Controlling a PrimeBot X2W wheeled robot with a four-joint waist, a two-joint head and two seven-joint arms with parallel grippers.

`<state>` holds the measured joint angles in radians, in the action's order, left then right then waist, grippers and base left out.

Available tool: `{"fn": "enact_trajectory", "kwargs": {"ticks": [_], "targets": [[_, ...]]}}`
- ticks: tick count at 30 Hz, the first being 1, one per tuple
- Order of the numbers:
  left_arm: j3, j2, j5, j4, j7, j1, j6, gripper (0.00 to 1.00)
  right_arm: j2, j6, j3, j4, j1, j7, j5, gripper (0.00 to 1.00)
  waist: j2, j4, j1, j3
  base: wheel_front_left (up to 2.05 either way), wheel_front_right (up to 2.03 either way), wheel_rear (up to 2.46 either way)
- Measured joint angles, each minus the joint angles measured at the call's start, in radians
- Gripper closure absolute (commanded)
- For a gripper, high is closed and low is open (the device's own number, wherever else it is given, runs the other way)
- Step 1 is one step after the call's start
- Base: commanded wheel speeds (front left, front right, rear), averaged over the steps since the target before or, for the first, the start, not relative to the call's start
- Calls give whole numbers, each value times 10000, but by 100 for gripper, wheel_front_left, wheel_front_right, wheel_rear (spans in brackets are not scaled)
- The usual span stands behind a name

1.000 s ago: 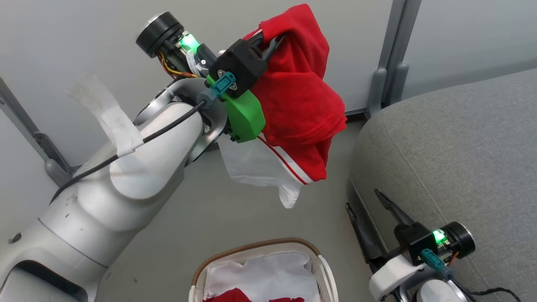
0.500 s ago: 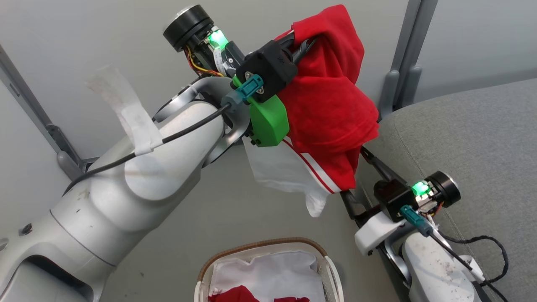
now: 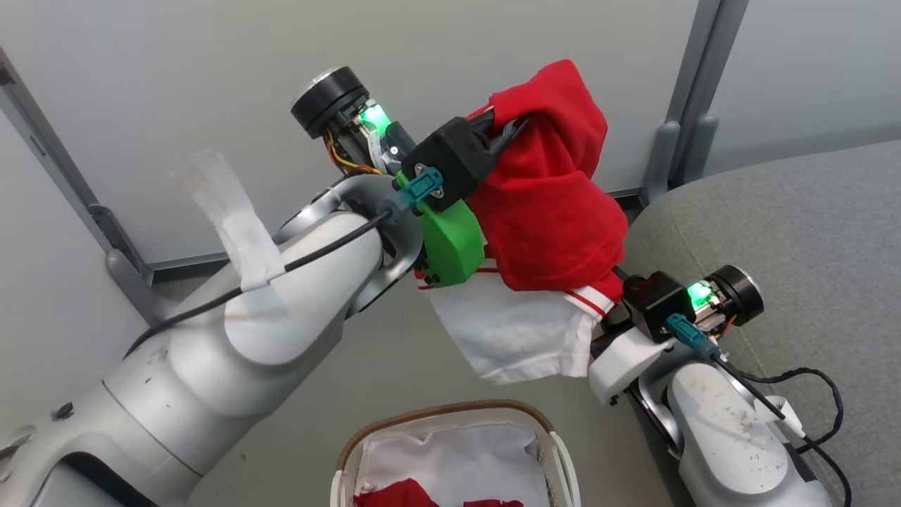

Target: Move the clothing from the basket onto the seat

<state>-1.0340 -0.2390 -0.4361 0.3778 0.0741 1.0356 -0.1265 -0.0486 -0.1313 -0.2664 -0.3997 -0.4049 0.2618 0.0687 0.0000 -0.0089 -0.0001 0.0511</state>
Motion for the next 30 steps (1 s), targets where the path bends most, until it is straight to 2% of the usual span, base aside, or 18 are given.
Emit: {"fn": "enact_trajectory", "kwargs": {"ticks": [7, 12, 13, 14, 15, 23, 30], "targets": [[75, -61, -336, 453, 405, -661, 230, 100, 2, 0, -105, -21, -12, 0, -92, 100, 0, -95, 0, -31, 0, 0, 0], [316, 23, -825, 819, 936, -1525, 548, 100, 0, 0, 107, 79, 12, 0, -94, 100, 0, -164, 0, -32, 0, 0, 0], [349, 63, -965, 895, 1072, -1759, 577, 69, 0, 0, 161, 104, 27, 0, -94, 100, 0, -170, 0, -39, 0, 0, 0], [380, 100, -1089, 995, 1214, -1997, 633, 53, 2, 0, 219, 132, 43, 0, -92, 100, 0, -175, 0, -48, 0, 0, 0], [410, 134, -1172, 1081, 1319, -2196, 652, 0, 0, 0, 261, 161, 48, 0, -92, 100, 0, -181, 0, -57, 0, 0, 0], [936, 656, -1751, 1664, 1837, -4056, 1081, 0, 2, 0, 713, 451, 91, 0, 19, 100, 0, -201, 0, -138, 0, 0, 0], [1860, 1076, -1607, 1457, 1883, -5683, 1139, 0, 4, 0, 1181, 558, 281, 0, 224, 100, 0, -207, 0, -197, 0, 0, 0]]}}
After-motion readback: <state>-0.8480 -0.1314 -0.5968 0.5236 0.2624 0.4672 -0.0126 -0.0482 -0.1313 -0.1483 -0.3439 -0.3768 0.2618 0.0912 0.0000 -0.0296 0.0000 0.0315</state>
